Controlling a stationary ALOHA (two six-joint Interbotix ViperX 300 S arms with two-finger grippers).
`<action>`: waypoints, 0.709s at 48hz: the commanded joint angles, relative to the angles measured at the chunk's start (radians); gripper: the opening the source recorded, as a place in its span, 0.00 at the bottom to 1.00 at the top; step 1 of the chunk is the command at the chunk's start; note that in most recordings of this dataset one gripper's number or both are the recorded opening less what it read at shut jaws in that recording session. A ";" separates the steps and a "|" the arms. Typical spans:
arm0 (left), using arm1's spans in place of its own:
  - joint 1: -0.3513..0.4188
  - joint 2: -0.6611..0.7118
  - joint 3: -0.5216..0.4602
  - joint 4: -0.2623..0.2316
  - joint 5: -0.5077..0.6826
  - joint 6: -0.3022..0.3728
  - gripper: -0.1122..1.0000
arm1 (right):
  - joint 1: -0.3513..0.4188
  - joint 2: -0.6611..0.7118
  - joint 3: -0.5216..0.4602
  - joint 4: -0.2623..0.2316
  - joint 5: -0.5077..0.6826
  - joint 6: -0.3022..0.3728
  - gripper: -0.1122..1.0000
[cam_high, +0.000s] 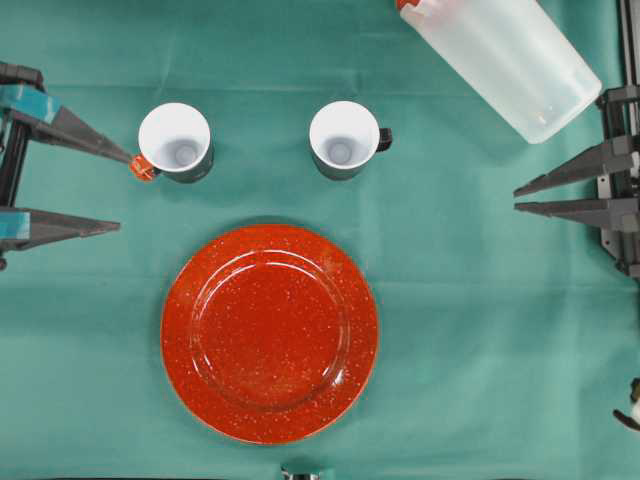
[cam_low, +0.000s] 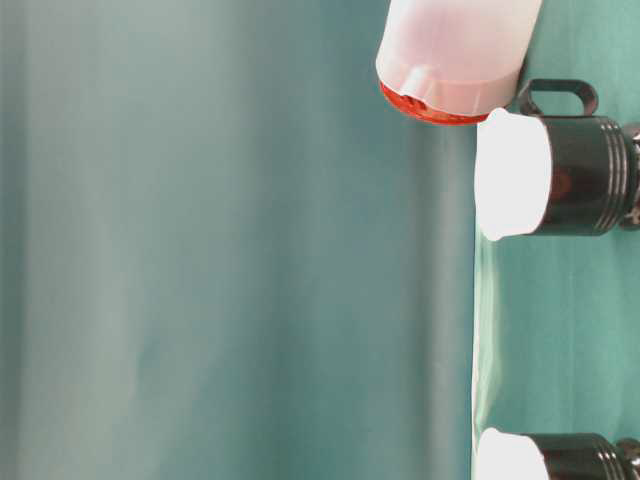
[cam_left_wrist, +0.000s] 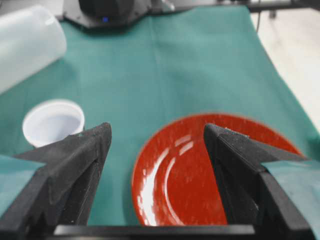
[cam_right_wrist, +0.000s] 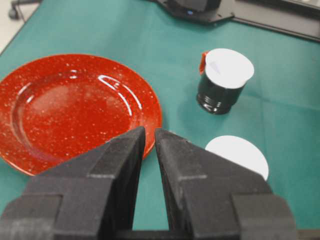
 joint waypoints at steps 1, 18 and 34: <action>-0.003 -0.012 -0.005 -0.003 -0.012 -0.002 0.76 | -0.003 0.003 -0.021 0.011 -0.009 0.017 0.30; 0.003 -0.029 -0.002 -0.003 0.048 -0.049 0.76 | -0.054 0.029 -0.028 0.011 -0.018 0.046 0.30; 0.041 -0.021 -0.005 -0.003 0.123 -0.071 0.76 | -0.057 0.071 -0.023 0.035 -0.006 0.055 0.30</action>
